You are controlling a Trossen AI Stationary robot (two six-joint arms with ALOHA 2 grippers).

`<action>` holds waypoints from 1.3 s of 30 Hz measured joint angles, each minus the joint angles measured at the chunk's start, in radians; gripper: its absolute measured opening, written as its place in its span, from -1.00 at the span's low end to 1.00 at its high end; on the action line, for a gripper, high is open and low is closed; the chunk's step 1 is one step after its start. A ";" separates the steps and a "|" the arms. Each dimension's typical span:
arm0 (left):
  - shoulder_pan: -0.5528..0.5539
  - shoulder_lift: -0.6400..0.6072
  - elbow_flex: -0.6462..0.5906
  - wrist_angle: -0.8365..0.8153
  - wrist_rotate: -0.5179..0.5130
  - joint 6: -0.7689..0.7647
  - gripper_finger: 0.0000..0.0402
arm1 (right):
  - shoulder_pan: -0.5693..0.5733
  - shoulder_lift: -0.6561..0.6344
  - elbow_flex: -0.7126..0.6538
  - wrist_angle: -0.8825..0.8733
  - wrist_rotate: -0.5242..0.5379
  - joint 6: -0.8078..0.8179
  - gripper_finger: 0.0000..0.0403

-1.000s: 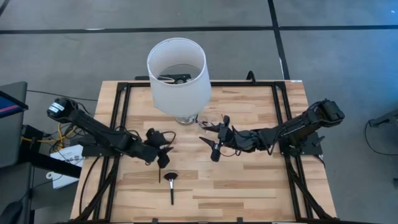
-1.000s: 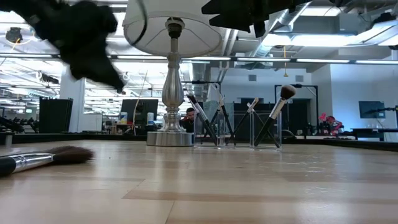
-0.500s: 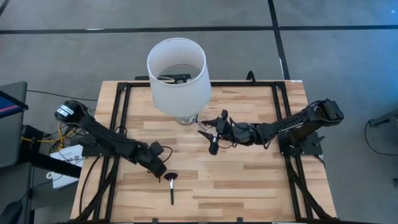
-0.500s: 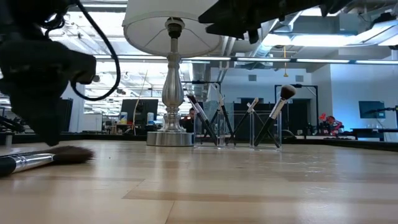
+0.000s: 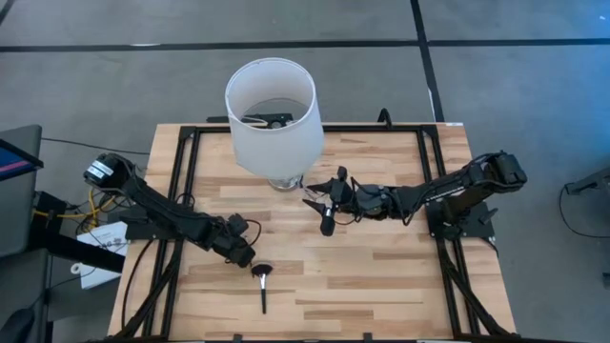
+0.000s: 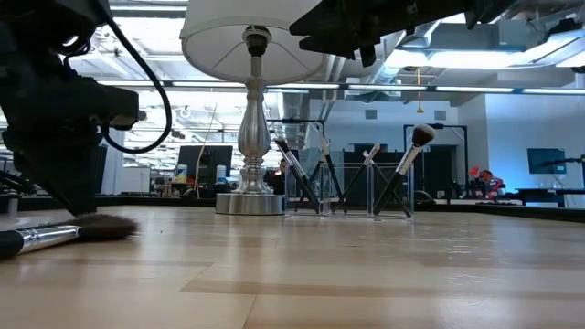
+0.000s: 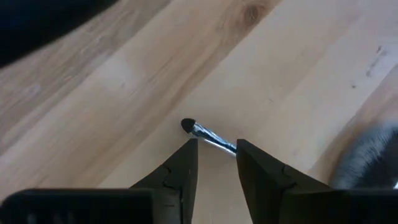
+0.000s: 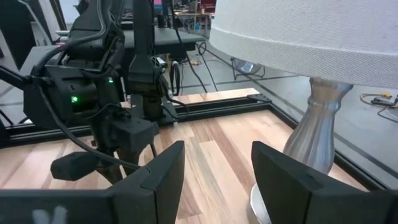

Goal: Put items in baskets/containers
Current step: Put the black eyeshadow brush into the transparent organizer

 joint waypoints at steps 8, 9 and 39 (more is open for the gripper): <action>0.025 0.000 -0.022 0.013 -0.024 0.000 -0.47 | 0.000 0.000 0.000 0.000 -0.001 0.000 -0.13; 0.028 0.000 -0.022 0.014 -0.027 0.002 -0.47 | 0.000 0.000 0.000 0.000 -0.001 0.000 -0.13; 0.090 0.003 -0.179 0.487 -0.273 0.201 -0.98 | -0.011 0.000 0.000 -0.008 -0.101 0.037 -0.14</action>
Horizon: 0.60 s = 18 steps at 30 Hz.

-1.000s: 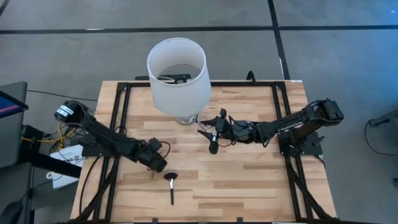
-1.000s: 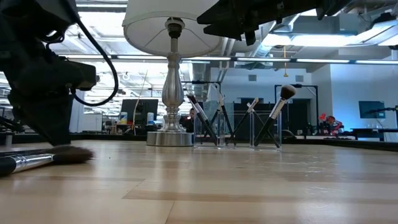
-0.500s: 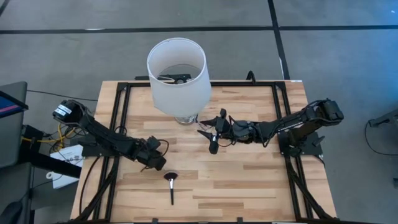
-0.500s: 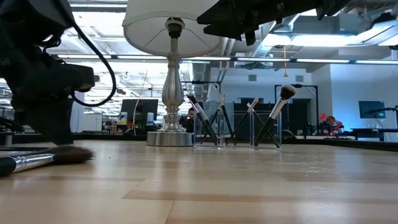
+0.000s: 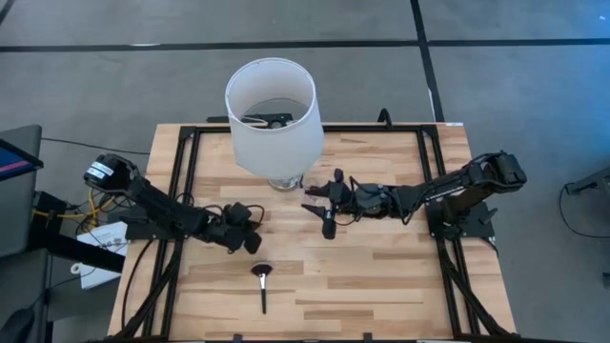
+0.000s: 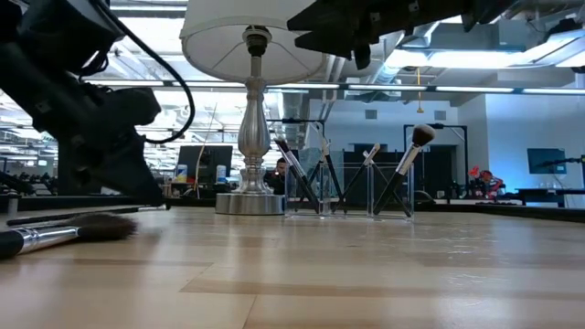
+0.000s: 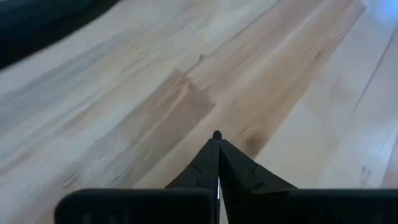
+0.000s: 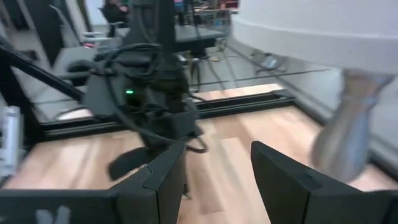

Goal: Put items in baskets/containers
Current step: Put the black eyeshadow brush into the transparent organizer

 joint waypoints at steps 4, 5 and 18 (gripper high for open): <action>0.023 0.000 0.000 0.040 -0.010 0.050 -0.98 | -0.001 0.028 0.000 0.006 -0.047 0.065 -0.15; 0.027 -0.001 0.001 0.053 -0.010 0.063 -0.98 | 0.000 0.048 0.000 0.007 -0.057 0.081 -0.15; 0.019 -0.006 0.002 0.070 0.054 0.253 -0.87 | 0.003 0.385 0.125 0.138 -0.232 0.176 -0.16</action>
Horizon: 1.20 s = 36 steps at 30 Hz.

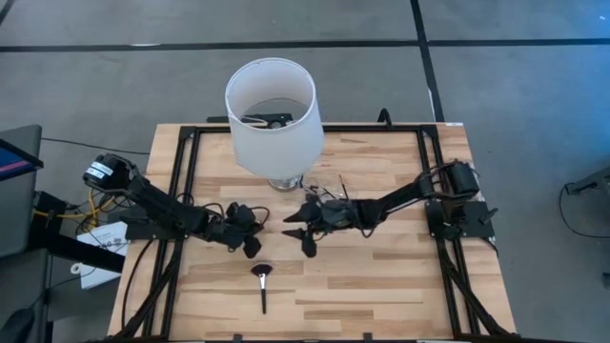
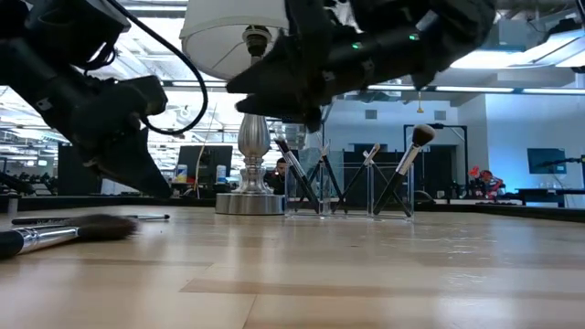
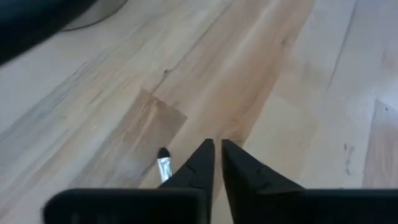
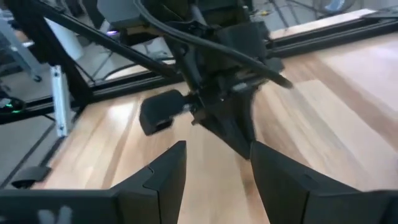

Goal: Put items in baskets/containers
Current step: Put the black eyeshadow brush into the transparent organizer

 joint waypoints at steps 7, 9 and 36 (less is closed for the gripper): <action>-0.056 -0.006 0.001 -0.067 -0.033 0.003 -0.52 | 0.002 -0.005 0.052 -0.089 -0.040 -0.003 -0.19; -0.081 -0.006 -0.006 -0.088 -0.082 -0.006 -0.46 | 0.002 -0.005 0.054 -0.087 -0.040 -0.003 -0.21; -0.228 0.175 -0.206 0.318 -0.324 -0.176 -0.52 | -0.053 -0.010 0.054 -0.079 -0.035 -0.003 -0.23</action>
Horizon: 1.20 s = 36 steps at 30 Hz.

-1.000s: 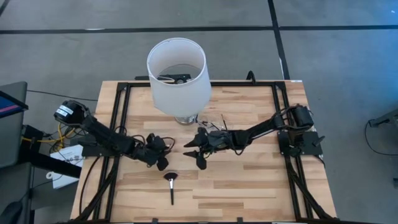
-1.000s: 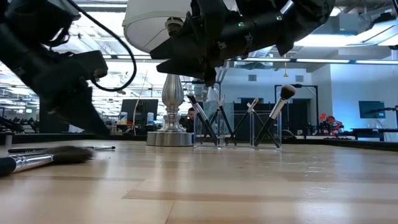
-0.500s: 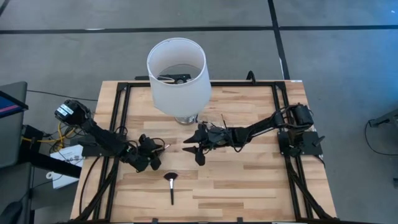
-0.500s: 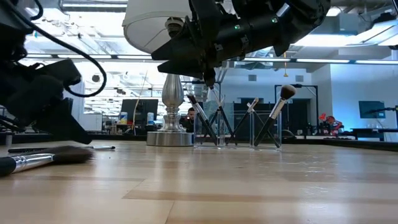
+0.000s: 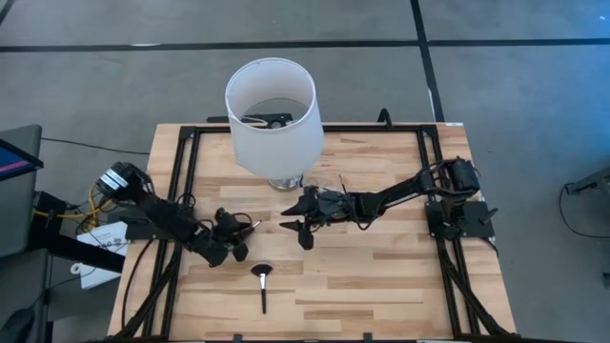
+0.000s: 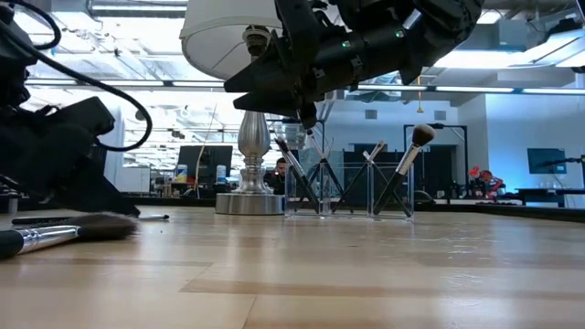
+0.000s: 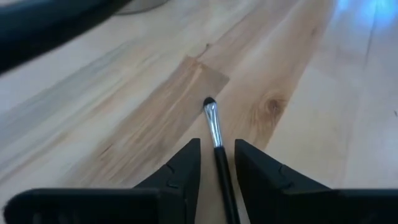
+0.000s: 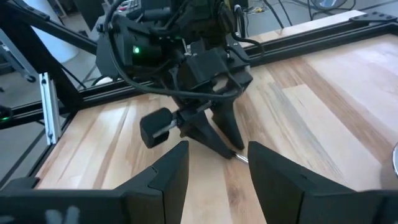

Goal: Put items in baskets/containers
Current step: Put the black eyeshadow brush into the transparent organizer

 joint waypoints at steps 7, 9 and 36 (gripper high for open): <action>0.000 0.152 0.013 0.093 -0.079 -0.015 -0.54 | 0.000 0.000 0.000 0.000 0.000 0.000 -0.23; 0.000 0.174 0.014 0.102 -0.093 -0.032 -0.57 | 0.002 0.000 0.015 -0.004 -0.005 -0.015 -0.23; -0.024 -0.120 0.070 0.629 -0.161 0.689 -0.94 | 0.179 -0.065 0.248 -0.475 0.246 -0.148 -0.24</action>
